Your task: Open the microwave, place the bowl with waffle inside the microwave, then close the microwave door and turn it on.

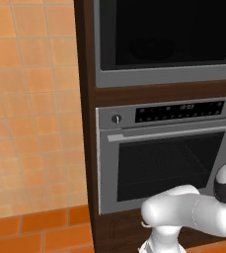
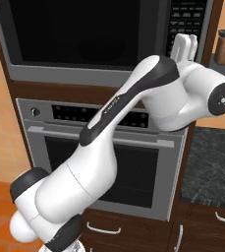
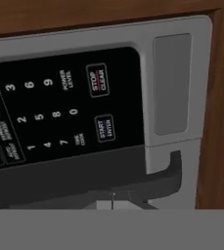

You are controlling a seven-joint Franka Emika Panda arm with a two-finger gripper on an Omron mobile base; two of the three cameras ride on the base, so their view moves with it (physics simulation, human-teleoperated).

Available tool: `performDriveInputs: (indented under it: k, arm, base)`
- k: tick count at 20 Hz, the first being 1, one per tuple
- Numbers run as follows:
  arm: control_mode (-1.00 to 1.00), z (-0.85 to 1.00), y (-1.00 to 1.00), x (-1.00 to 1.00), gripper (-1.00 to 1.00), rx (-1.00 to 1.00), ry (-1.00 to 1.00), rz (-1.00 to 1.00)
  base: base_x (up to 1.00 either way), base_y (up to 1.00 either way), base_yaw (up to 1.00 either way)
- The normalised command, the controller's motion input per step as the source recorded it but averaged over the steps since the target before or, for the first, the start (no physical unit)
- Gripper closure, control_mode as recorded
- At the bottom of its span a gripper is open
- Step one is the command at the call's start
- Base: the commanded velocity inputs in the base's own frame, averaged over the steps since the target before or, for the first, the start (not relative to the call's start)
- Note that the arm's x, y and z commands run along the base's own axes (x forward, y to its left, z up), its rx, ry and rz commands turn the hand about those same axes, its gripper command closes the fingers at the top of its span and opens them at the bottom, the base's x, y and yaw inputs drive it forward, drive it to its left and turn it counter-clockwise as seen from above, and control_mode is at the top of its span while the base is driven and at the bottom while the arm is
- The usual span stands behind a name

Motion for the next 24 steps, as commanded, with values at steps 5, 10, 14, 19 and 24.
performDriveInputs:
  k: [5, 10, 14, 19, 24]
  arm:
    - [-1.00, 0.00, -0.04, 0.48, 1.00, 0.23, 0.00, 0.00]
    - [-1.00, 0.00, -0.21, 0.56, 1.00, 0.22, 0.00, 0.00]
    - [-1.00, -0.12, -0.26, 0.62, 1.00, 0.20, 0.00, 0.00]
    - [-1.00, -0.27, -0.39, 0.42, 1.00, 0.15, 0.01, -0.02]
    - [-1.00, -0.33, -0.60, -0.94, 1.00, 0.02, -0.01, 0.00]
  base:
    - [0.00, 0.00, 0.00]
    - [0.00, 0.00, 0.00]
    - [0.00, 0.00, 0.00]
    - [0.00, 0.00, 0.00]
    - [0.00, 0.00, 0.00]
